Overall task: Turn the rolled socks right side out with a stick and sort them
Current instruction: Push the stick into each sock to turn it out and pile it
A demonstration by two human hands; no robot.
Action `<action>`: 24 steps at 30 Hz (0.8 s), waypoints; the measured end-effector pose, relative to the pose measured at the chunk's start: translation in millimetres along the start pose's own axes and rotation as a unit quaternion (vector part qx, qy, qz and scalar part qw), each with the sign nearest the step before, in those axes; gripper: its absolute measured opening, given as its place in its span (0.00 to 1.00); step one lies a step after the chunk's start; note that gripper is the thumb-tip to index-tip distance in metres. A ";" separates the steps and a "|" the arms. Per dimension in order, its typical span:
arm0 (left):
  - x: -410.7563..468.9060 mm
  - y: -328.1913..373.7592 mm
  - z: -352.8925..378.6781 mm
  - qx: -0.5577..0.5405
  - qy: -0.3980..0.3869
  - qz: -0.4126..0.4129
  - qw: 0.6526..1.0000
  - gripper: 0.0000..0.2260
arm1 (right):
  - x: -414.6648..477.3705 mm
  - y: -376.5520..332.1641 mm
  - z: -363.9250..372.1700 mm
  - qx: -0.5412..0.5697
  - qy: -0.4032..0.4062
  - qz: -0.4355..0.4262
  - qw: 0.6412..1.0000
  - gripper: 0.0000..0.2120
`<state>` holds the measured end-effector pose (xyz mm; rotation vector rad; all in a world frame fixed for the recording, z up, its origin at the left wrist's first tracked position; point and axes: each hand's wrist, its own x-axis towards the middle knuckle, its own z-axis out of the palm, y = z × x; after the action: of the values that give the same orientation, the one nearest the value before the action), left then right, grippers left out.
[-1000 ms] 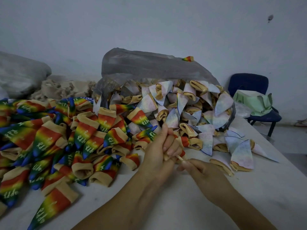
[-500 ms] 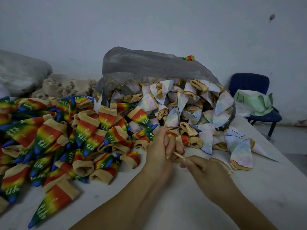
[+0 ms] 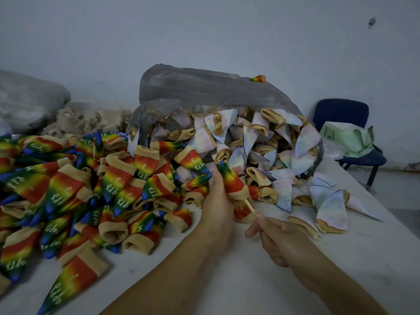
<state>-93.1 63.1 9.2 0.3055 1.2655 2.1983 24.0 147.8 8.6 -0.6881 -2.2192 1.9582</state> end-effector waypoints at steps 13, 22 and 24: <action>2.1 -5.3 -8.2 0.188 0.070 0.212 0.957 0.22 | 4.7 9.9 -11.4 -0.268 0.177 -0.156 0.934 0.19; -8.9 -8.8 -1.0 0.277 0.091 0.276 0.916 0.19 | -4.9 1.7 23.9 0.066 0.045 -0.045 0.996 0.20; -6.3 -10.0 -2.5 0.292 0.088 0.277 0.911 0.20 | -7.4 -2.2 27.7 0.139 0.011 -0.004 0.990 0.20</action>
<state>-85.5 61.5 -0.1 0.7966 2.1485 2.2636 19.9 119.3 7.7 -0.6570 -1.8789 2.1846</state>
